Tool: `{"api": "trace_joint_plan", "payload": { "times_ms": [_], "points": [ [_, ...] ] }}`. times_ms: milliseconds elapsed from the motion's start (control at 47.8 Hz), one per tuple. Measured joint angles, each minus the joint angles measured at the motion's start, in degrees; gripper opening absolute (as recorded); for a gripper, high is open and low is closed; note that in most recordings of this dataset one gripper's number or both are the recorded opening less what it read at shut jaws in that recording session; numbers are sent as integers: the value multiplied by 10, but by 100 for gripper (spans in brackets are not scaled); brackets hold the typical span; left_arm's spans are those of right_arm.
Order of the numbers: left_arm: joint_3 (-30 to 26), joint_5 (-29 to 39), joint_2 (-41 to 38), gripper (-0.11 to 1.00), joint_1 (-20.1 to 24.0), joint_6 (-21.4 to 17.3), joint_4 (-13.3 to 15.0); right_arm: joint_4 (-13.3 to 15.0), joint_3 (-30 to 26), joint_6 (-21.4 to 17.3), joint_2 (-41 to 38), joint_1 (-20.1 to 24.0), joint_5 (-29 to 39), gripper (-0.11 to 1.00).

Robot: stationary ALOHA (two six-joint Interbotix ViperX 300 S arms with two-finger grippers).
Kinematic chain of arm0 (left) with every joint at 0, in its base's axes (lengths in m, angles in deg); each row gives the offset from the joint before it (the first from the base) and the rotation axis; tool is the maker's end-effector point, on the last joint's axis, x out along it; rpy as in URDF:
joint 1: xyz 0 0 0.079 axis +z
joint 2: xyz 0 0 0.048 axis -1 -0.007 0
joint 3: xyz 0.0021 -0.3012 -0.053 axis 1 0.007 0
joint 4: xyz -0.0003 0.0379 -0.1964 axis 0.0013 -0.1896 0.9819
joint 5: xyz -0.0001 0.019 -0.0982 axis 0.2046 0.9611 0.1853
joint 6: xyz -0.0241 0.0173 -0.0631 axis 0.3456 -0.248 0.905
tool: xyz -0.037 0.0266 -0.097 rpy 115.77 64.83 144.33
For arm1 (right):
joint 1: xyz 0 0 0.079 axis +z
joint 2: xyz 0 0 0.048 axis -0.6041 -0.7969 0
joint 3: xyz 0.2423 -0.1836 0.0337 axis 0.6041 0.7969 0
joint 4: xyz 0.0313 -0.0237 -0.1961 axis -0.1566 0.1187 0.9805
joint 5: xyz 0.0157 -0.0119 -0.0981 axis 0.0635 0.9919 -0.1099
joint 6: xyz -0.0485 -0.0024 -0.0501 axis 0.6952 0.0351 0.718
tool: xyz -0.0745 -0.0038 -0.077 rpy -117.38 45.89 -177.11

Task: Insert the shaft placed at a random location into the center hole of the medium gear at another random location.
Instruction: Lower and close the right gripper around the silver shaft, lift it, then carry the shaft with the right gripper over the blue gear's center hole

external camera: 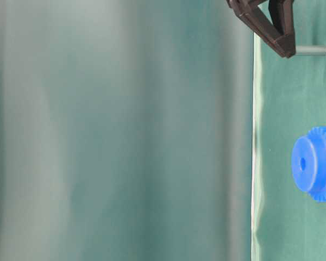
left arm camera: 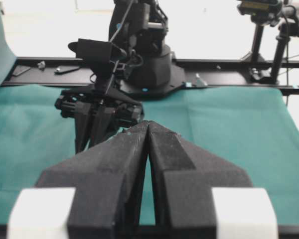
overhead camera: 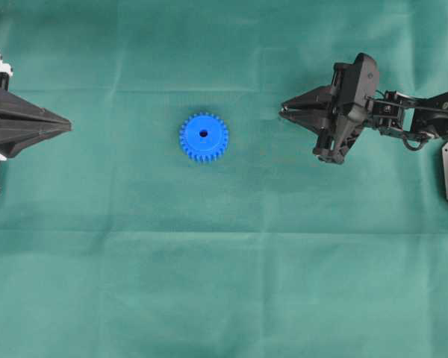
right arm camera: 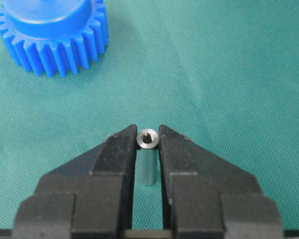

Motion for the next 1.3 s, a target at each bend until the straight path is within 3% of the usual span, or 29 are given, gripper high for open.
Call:
{"api": "trace_joint_plan", "payload": {
  "times_ms": [188,419,545,1005,1298],
  "points": [
    [0,0,0,0,0,0,0,0,0,0,34,-1,17,13],
    [0,1,0,0,0,0,0,1,-5,0,147,0,124,13],
    [0,1,0,0,0,0,0,1,-7,0,174,-1,149,13],
    [0,1,1,0,0,0,0,1,-18,0,170,2,158,13],
    [0,1,0,0,0,0,0,1,-81,0,112,30,158,13]
  ]
}}
